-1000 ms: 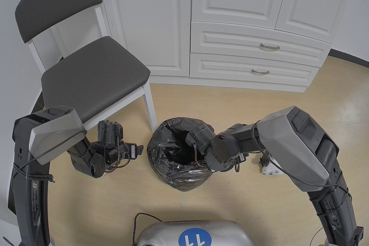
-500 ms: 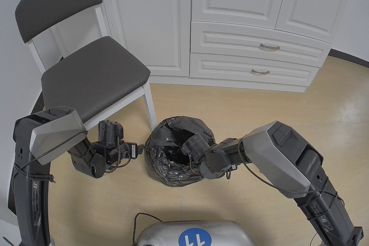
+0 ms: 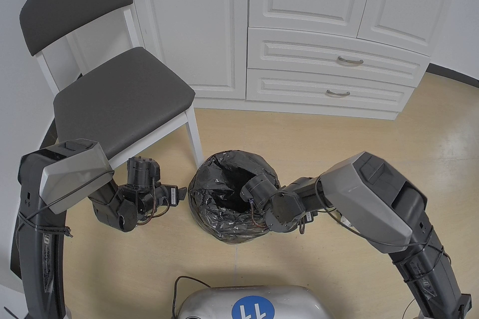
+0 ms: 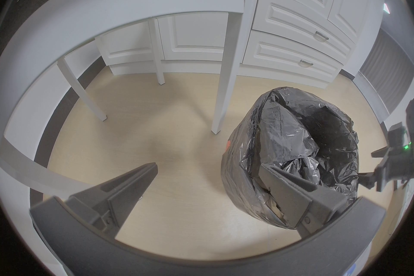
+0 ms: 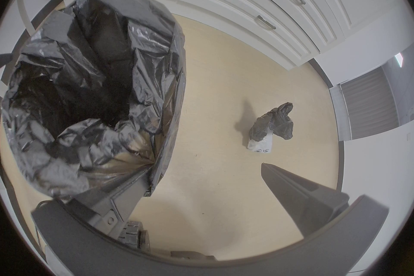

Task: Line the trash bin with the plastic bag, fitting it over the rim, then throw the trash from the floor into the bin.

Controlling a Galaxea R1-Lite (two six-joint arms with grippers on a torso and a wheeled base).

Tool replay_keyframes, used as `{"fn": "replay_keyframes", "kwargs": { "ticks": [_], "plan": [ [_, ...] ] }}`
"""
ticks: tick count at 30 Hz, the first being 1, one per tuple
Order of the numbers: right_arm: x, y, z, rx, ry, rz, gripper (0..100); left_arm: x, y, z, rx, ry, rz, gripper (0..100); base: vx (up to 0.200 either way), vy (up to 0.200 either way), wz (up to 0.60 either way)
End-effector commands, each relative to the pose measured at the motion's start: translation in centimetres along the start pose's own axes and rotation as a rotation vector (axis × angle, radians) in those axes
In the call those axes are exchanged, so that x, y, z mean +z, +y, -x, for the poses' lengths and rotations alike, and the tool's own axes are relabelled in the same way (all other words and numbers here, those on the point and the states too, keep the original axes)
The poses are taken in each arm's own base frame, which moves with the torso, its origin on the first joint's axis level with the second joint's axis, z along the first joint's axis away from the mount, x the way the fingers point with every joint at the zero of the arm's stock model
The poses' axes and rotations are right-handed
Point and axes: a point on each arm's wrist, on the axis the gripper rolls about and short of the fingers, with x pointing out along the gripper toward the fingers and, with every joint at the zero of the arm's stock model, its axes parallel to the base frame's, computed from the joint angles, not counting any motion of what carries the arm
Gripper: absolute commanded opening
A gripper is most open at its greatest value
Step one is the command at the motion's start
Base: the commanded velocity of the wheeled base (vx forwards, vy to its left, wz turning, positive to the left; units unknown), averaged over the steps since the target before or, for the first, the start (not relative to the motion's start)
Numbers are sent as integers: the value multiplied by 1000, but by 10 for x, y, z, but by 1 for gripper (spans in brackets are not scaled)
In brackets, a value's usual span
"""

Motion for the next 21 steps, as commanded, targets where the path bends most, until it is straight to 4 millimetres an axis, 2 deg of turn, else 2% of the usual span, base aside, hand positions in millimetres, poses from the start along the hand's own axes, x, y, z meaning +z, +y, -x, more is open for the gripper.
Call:
{"fn": "replay_keyframes", "kwargs": {
  "ticks": [1,4,6,10,15,21],
  "plan": [
    [20,-32,49,48,-34,-37,100,2,1,1,0,-4,2,100,0,0,0],
    [27,-46,67,60,-52,-54,100,2,1,1,0,-4,2,100,0,0,0],
    [31,-51,72,63,-62,-58,100,2,1,1,-1,-5,2,100,0,0,0],
    [56,-55,78,99,-125,-114,100,2,0,2,-2,-5,1,100,0,0,0],
    [67,-38,65,114,-156,-146,100,1,0,2,-2,-2,1,100,0,0,0],
    [65,-9,40,131,-172,-185,100,1,0,2,-2,-2,1,100,0,0,0]
  ]
}}
